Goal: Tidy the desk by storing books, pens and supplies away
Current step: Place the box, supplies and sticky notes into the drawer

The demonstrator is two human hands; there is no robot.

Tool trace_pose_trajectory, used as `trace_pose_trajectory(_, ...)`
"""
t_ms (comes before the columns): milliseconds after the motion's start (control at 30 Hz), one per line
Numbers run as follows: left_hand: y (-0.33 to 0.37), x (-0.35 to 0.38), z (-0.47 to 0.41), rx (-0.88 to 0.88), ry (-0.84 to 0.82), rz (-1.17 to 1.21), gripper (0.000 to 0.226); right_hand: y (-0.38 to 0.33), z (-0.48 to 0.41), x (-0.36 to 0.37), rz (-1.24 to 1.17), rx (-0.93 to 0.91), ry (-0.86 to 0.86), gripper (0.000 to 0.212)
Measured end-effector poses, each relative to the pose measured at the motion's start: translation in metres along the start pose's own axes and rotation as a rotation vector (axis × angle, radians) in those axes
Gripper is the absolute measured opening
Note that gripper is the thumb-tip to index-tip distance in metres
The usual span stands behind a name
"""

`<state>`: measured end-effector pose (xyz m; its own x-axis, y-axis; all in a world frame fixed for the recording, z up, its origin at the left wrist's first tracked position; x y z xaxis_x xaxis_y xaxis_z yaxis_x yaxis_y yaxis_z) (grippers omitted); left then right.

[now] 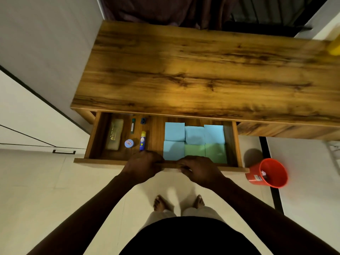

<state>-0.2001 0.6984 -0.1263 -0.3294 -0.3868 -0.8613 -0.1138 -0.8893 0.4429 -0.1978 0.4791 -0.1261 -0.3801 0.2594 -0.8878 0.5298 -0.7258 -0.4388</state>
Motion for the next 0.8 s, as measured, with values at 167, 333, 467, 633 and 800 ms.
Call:
trace_pose_trajectory(167,0.002,-0.014,-0.036,0.114,0.136,-0.179,0.027,0.013,-0.031,-0.017,0.2,-0.074,0.134,0.032)
trace_pose_trajectory(333,0.007,-0.036,-0.073,0.107,0.229,-0.303,0.064,0.033,-0.064,-0.04,0.336,0.012,0.235,0.064)
trace_pose_trajectory(467,0.007,-0.047,-0.104,0.059,0.2,-0.323,0.076,0.043,-0.087,-0.057,0.387,0.126,0.27,0.078)
trace_pose_trajectory(633,0.001,-0.059,-0.129,0.064,0.193,-0.401,0.06,0.05,-0.109,-0.065,0.434,0.149,0.247,0.064)
trace_pose_trajectory(800,0.013,-0.069,-0.133,0.042,0.227,-0.485,0.046,0.047,-0.121,-0.071,0.497,0.157,0.272,0.052)
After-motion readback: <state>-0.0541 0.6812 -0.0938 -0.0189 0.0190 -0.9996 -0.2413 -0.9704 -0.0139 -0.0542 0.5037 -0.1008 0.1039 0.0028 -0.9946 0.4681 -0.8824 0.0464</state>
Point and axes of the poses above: each hand's wrist, its own z-axis away from the middle knuckle, its own x-axis out of the palm, y = z × x, the point moved 5 cm from there along -z, towards the middle knuckle, and after that the axes turned 7 degrees about -x, right-handed, at the moved point
